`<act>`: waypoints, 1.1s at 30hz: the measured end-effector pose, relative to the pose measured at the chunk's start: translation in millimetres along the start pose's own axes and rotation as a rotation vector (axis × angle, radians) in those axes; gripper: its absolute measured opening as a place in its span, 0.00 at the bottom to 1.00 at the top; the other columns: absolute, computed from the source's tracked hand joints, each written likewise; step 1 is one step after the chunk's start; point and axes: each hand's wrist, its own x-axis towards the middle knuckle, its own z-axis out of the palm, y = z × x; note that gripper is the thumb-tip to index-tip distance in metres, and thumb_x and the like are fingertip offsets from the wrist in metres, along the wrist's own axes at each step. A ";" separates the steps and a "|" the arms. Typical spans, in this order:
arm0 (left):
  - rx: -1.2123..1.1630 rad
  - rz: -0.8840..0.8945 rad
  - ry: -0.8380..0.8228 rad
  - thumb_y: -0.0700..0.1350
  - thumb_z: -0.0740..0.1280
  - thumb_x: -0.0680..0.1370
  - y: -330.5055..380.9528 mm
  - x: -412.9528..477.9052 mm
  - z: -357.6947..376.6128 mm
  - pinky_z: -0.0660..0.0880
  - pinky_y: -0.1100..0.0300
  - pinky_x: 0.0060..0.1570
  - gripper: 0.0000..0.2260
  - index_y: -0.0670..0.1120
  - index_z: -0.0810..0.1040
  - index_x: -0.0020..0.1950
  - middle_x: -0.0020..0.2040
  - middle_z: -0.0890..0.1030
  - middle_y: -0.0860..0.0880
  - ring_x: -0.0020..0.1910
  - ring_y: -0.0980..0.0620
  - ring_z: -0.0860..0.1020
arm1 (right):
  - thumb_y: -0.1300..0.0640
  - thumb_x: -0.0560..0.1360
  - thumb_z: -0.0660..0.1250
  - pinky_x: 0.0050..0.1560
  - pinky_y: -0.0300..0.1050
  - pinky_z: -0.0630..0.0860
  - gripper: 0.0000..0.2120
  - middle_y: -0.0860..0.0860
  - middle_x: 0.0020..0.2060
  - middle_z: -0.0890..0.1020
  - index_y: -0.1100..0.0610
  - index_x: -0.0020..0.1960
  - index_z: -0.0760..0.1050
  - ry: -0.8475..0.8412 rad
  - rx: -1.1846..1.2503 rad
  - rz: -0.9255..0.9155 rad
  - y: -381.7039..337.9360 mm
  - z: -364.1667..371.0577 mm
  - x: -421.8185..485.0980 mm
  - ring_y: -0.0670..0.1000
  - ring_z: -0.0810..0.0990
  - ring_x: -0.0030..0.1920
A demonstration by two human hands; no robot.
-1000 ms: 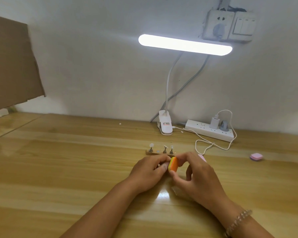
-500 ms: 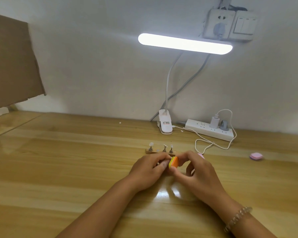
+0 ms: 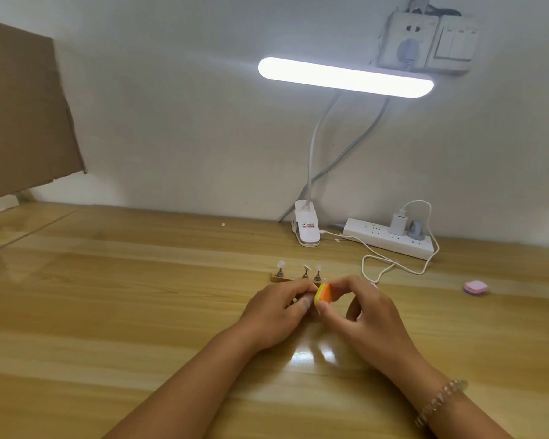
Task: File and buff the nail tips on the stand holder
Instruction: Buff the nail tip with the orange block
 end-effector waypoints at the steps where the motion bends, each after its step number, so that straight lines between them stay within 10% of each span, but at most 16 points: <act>1: -0.009 0.002 0.003 0.47 0.61 0.83 0.1 0.4 0.3 0.75 0.48 0.56 0.08 0.54 0.80 0.55 0.50 0.83 0.56 0.52 0.53 0.80 | 0.51 0.70 0.75 0.44 0.42 0.71 0.09 0.42 0.43 0.81 0.47 0.47 0.77 0.029 0.001 0.041 1.7 -0.5 2.2 0.43 0.73 0.34; 14: -0.125 -0.005 0.013 0.44 0.62 0.83 -3.8 2.0 0.5 0.77 0.49 0.47 0.08 0.54 0.80 0.50 0.40 0.79 0.62 0.39 0.60 0.76 | 0.47 0.69 0.74 0.39 0.40 0.72 0.10 0.40 0.43 0.79 0.47 0.48 0.76 0.002 -0.083 -0.063 -0.7 4.0 -4.5 0.38 0.72 0.34; 21: -0.255 0.000 0.027 0.40 0.61 0.83 0.4 0.2 1.2 0.74 0.61 0.42 0.09 0.51 0.80 0.52 0.50 0.85 0.55 0.50 0.59 0.82 | 0.50 0.70 0.73 0.47 0.46 0.77 0.10 0.41 0.43 0.78 0.49 0.48 0.76 0.196 -0.001 0.097 7.9 0.3 2.5 0.45 0.74 0.32; 24: -0.206 0.018 0.028 0.37 0.62 0.82 -0.6 1.2 1.3 0.76 0.55 0.42 0.10 0.50 0.80 0.51 0.45 0.83 0.52 0.34 0.54 0.78 | 0.49 0.70 0.74 0.43 0.44 0.75 0.11 0.39 0.44 0.79 0.47 0.51 0.76 0.067 -0.078 -0.021 -1.8 2.6 -3.6 0.40 0.73 0.33; 33: -0.170 -0.001 0.019 0.39 0.62 0.82 -2.7 3.3 1.9 0.78 0.48 0.46 0.10 0.52 0.80 0.50 0.44 0.83 0.51 0.33 0.52 0.78 | 0.46 0.70 0.74 0.42 0.45 0.74 0.10 0.40 0.43 0.79 0.46 0.48 0.77 0.034 -0.069 -0.006 -1.8 1.1 -0.9 0.43 0.74 0.33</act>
